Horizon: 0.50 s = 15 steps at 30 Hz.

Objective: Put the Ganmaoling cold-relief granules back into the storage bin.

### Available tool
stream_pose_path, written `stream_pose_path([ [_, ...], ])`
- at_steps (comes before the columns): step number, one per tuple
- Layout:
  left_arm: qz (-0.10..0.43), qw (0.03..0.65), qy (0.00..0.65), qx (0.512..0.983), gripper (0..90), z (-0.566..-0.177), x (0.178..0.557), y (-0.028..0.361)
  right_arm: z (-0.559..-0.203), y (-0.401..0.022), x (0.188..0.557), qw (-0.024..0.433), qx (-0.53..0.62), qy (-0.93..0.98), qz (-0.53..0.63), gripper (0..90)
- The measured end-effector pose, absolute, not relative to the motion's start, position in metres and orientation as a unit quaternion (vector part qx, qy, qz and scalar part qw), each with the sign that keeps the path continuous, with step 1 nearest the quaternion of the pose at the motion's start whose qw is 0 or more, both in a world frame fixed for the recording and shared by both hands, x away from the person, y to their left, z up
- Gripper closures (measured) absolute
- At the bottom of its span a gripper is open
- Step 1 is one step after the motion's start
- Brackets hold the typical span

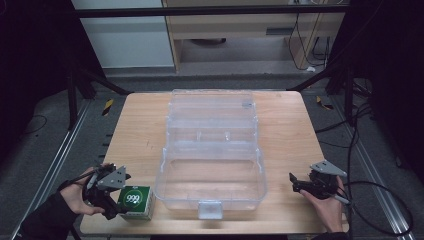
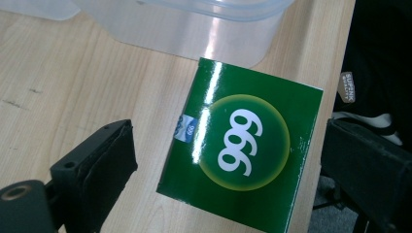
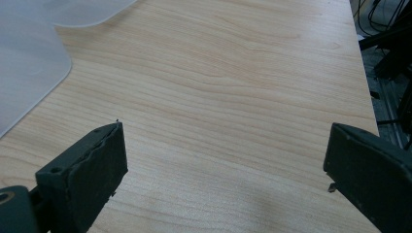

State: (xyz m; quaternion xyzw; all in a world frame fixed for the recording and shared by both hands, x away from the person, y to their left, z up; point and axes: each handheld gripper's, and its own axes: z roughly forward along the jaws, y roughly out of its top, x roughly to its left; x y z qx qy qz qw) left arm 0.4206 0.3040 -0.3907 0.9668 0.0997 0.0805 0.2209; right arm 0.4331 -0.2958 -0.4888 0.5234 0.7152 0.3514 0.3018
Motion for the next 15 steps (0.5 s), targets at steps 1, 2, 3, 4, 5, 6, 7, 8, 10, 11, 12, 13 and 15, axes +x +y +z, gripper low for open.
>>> stream_pose_path([
  [1,0.081,0.215,0.095,0.969,5.0,-0.3912,0.4207,0.3033,-0.4888,-0.2958,0.4331,0.302,0.523,0.715,0.351,2.4],
  [2,0.079,0.213,0.095,0.969,5.1,-0.3926,0.4203,0.3017,-0.4889,-0.2958,0.4332,0.302,0.523,0.716,0.351,2.4],
  [3,0.079,0.213,0.095,0.969,5.1,-0.3926,0.4203,0.3017,-0.489,-0.2956,0.4333,0.301,0.524,0.716,0.351,2.4],
  [4,0.08,0.211,0.095,0.97,5.1,-0.3933,0.4205,0.3009,-0.4891,-0.2956,0.4333,0.301,0.524,0.716,0.35,2.3],
  [5,0.079,0.208,0.095,0.97,5.1,-0.3941,0.4208,0.2997,-0.4892,-0.2954,0.4333,0.301,0.524,0.716,0.35,2.3],
  [6,0.079,0.208,0.095,0.97,5.1,-0.3941,0.4208,0.2997,-0.4892,-0.2953,0.4333,0.3,0.524,0.716,0.35,2.3],
  [7,0.077,0.206,0.092,0.971,5.1,-0.3953,0.4213,0.2986,-0.4892,-0.2954,0.4333,0.301,0.524,0.716,0.35,2.2],
  [8,0.077,0.206,0.092,0.971,5.1,-0.3953,0.4213,0.2986,-0.4892,-0.2954,0.4333,0.301,0.524,0.716,0.35,2.2],
  [10,0.076,0.204,0.091,0.972,5.1,-0.3964,0.4214,0.2976,-0.4892,-0.2953,0.4332,0.299,0.523,0.717,0.35,2.2],
  [11,0.075,0.203,0.09,0.972,5.1,-0.3972,0.4211,0.2971,-0.4892,-0.2953,0.4332,0.299,0.523,0.717,0.35,2.2],
  [12,0.074,0.201,0.087,0.973,5.1,-0.3978,0.4211,0.2967,-0.4893,-0.2952,0.4332,0.299,0.523,0.717,0.35,2.1],
  [13,0.072,0.2,0.087,0.973,5.1,-0.3989,0.4209,0.2962,-0.4894,-0.2952,0.4333,0.299,0.523,0.718,0.349,2.1],
  [15,0.07,0.196,0.083,0.975,5.1,-0.4006,0.4206,0.2951,-0.4896,-0.2951,0.4336,0.298,0.521,0.719,0.349,1.9],
])
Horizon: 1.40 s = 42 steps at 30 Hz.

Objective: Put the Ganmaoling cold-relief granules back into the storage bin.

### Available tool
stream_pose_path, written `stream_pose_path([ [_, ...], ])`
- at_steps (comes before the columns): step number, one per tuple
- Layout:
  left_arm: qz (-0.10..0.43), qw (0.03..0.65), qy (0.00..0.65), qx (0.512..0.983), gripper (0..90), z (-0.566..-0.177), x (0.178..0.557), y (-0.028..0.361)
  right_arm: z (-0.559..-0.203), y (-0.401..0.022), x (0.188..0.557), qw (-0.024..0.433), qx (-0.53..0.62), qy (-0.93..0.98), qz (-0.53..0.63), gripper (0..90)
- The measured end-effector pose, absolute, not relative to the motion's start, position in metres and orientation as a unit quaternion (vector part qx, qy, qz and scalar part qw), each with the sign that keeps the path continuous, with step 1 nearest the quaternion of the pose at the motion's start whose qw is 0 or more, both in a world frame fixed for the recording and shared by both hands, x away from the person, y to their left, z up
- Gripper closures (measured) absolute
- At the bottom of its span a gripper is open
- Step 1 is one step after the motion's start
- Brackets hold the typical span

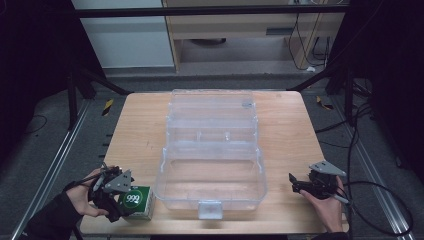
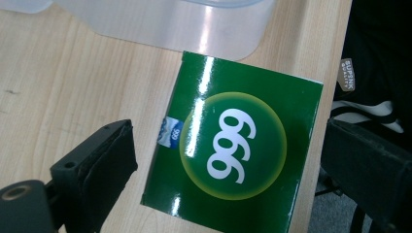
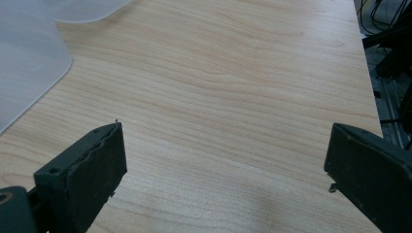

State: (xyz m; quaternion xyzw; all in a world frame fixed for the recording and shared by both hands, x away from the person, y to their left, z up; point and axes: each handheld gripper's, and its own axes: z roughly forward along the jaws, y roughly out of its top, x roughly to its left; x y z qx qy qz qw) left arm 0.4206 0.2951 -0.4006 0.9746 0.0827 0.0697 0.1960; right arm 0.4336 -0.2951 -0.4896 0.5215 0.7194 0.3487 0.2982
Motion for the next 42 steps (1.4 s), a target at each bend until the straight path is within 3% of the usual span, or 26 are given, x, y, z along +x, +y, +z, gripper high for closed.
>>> stream_pose_path([
  [42,0.028,0.177,0.071,0.981,4.7,-0.439,0.433,0.286,-0.493,-0.291,0.436,0.29,0.511,0.737,0.334,1.2],
])
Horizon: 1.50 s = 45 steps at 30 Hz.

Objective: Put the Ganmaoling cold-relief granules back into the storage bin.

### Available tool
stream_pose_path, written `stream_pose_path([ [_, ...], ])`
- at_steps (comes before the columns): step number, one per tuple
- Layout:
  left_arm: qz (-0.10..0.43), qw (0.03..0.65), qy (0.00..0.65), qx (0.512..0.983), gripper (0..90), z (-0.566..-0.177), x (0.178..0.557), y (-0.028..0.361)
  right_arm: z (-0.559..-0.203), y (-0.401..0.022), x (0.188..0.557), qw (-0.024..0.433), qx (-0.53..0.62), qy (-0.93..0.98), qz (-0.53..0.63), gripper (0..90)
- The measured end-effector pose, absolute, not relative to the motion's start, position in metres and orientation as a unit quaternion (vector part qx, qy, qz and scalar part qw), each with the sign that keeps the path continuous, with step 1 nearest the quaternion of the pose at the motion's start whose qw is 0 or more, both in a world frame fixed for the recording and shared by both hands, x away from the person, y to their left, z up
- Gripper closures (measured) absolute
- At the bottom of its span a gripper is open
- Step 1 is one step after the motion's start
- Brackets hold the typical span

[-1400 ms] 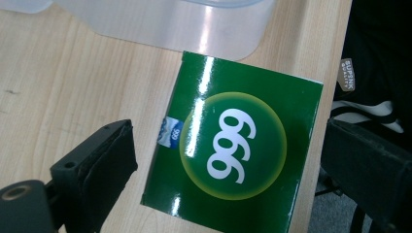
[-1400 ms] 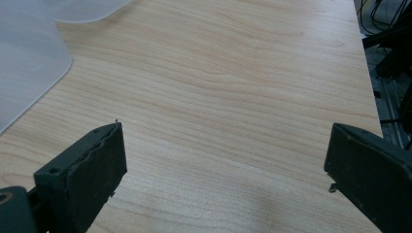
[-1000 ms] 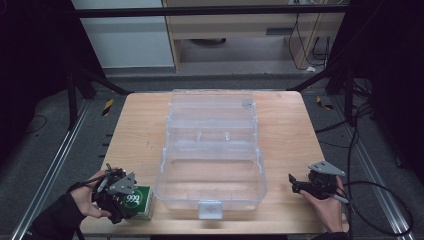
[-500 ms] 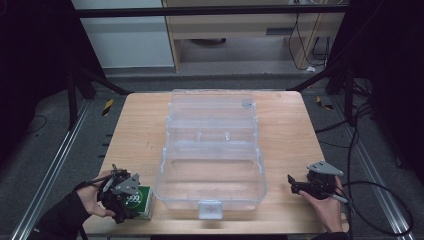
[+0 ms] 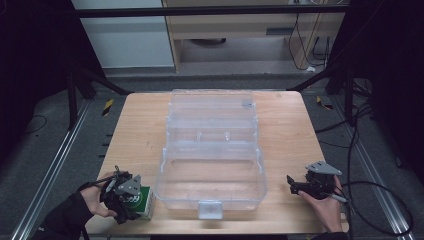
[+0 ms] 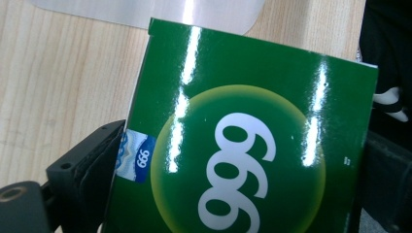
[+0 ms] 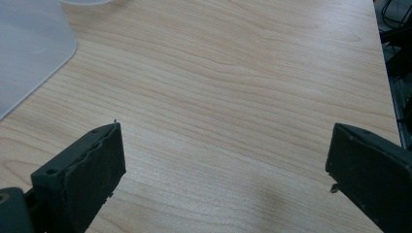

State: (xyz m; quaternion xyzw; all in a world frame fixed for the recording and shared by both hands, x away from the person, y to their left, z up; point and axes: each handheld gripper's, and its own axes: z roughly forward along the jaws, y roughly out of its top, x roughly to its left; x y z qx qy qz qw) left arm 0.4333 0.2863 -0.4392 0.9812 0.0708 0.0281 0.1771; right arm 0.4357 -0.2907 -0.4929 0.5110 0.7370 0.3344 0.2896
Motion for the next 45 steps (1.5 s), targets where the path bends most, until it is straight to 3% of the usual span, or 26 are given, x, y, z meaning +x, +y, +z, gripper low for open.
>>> stream_pose_path([
  [11,0.029,0.186,0.073,0.979,14.2,-0.435,0.432,0.29,-0.493,-0.29,0.436,0.285,0.512,0.738,0.333,1.2],
  [21,0.023,0.196,0.088,0.976,14.9,-0.427,0.429,0.294,-0.493,-0.291,0.436,0.285,0.512,0.739,0.333,1.3],
  [45,0.056,0.231,0.088,0.967,15.0,-0.36,0.431,0.303,-0.493,-0.29,0.435,0.285,0.511,0.74,0.333,1.3],
])
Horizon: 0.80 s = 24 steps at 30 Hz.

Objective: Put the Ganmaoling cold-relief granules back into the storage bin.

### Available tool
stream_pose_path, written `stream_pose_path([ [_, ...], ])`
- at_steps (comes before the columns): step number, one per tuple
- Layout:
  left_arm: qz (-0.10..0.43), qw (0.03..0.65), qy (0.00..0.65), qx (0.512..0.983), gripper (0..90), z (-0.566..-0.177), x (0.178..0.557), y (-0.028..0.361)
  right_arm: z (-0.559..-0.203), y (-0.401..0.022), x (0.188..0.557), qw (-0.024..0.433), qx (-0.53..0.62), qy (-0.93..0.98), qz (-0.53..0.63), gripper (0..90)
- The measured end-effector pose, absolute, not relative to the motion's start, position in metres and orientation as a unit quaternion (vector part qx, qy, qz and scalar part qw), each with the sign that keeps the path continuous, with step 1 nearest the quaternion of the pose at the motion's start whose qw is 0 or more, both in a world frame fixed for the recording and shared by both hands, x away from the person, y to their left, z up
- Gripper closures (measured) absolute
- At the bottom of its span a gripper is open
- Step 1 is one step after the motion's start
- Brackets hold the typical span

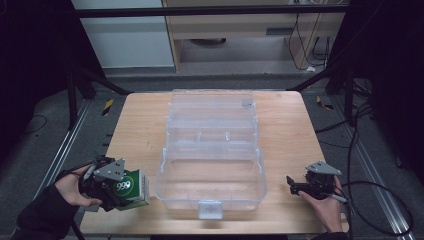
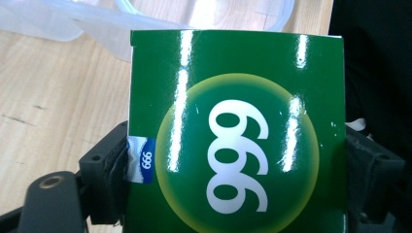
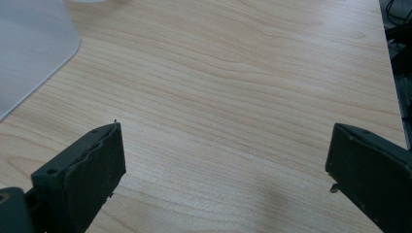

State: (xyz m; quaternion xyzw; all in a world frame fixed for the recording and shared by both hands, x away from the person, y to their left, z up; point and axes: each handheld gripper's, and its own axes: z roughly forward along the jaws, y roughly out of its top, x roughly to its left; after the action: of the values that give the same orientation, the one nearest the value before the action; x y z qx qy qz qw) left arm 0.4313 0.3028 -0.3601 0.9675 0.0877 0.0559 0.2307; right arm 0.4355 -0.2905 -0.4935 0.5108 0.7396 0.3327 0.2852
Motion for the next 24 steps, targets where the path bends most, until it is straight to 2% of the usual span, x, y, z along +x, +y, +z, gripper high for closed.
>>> stream_pose_path([
  [24,0.074,0.244,0.066,0.965,15.1,-0.316,0.441,0.277,-0.493,-0.29,0.435,0.285,0.511,0.739,0.334,1.3],
])
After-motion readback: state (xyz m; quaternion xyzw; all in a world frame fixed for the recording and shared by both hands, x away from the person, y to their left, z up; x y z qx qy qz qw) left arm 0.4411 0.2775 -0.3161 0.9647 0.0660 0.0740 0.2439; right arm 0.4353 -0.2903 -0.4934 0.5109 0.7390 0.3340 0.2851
